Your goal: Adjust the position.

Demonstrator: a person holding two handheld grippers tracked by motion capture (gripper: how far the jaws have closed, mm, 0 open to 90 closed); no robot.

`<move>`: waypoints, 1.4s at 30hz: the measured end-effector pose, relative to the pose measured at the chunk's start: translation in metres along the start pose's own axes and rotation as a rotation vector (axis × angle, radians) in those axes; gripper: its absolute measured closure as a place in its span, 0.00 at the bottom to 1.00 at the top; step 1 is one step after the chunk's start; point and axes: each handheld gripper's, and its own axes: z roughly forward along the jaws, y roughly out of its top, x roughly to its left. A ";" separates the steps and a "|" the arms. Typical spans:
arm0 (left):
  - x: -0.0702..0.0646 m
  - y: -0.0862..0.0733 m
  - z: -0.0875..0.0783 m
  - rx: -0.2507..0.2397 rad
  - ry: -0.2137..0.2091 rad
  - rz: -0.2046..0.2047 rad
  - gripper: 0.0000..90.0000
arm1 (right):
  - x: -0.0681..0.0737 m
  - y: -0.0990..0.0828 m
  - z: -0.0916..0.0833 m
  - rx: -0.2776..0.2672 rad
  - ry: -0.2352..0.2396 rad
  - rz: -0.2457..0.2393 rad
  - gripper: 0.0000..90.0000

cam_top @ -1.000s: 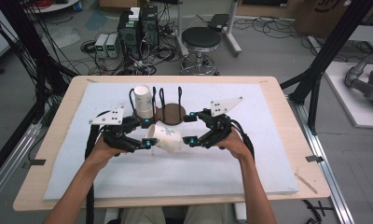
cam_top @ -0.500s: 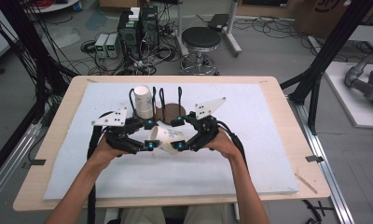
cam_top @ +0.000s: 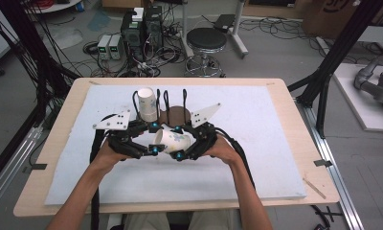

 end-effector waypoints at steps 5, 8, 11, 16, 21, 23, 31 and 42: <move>0.000 0.000 0.000 0.010 0.001 0.003 0.41 | 0.000 -0.001 0.002 0.007 0.012 0.000 0.27; 0.002 -0.001 0.001 0.008 -0.006 -0.002 0.41 | 0.000 -0.001 0.002 0.017 0.030 0.011 0.31; 0.002 -0.002 0.000 0.011 -0.014 -0.004 0.41 | -0.001 -0.001 0.002 0.019 0.031 0.003 0.33; 0.002 -0.003 0.002 0.003 0.006 -0.016 0.29 | -0.001 -0.002 0.001 0.028 0.029 0.009 0.34; 0.003 -0.003 0.000 -0.012 0.067 -0.027 0.05 | 0.000 -0.001 0.000 0.031 0.025 0.006 0.34; 0.003 -0.003 0.000 -0.007 0.062 -0.025 0.05 | 0.000 -0.001 0.000 0.028 0.023 0.010 0.34; 0.000 -0.003 0.001 0.066 0.086 -0.024 0.05 | 0.001 -0.002 -0.004 0.041 0.011 0.006 0.34; -0.002 -0.001 0.007 0.342 0.139 -0.002 0.05 | 0.003 0.003 -0.011 0.183 -0.059 0.008 0.34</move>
